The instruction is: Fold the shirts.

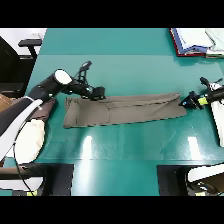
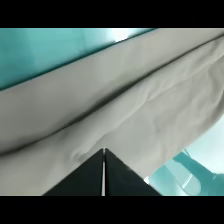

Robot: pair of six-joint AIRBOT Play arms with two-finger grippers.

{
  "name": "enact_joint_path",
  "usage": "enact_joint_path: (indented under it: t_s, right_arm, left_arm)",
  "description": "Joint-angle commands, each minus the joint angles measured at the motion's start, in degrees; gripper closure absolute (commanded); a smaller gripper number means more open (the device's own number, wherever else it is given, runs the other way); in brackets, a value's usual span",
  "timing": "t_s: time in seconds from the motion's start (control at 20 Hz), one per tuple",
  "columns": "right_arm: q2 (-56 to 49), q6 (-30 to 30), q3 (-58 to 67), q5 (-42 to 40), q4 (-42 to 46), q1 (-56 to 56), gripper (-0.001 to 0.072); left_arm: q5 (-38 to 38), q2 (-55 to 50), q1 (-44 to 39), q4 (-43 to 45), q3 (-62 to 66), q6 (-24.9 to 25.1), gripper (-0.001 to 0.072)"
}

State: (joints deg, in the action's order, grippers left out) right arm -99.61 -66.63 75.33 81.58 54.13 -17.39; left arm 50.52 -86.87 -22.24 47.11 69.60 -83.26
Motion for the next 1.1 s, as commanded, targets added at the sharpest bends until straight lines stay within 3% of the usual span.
enact_joint_path:
  t_s: [0.0,0.05,0.15,0.45,0.95,1.05]
  right_arm:
    - [0.48,0.72,4.09,2.69,-0.61,3.06,0.0661]
    - [1.51,0.72,5.33,3.65,-0.66,3.58,0.0696]
    - [5.11,0.7,7.26,4.55,-1.14,4.31,0.0697]
    - [18.71,0.63,10.78,4.35,-17.57,6.91,0.0698]
    - [24.68,-1.53,18.67,0.15,-18.58,26.14,0.0698]
    - [24.68,-1.53,18.71,-1.66,-18.58,29.83,0.0698]
  left_arm:
    - [-2.45,-5.16,-5.07,0.0,3.5,-2.27,0.0681]
    - [-2.45,-6.93,-6.32,0.0,5.35,-2.27,0.068]
    - [-2.49,-10.01,-8.33,-0.02,8.98,-2.34,0.0681]
    - [-0.79,-18.03,-11.45,0.0,16.9,-3.48,0.0681]
    - [-2.16,-22.82,-13.18,-0.83,22.93,-3.74,0.068]
    - [3.65,-22.62,-10.4,-0.42,25.46,-3.72,0.0681]
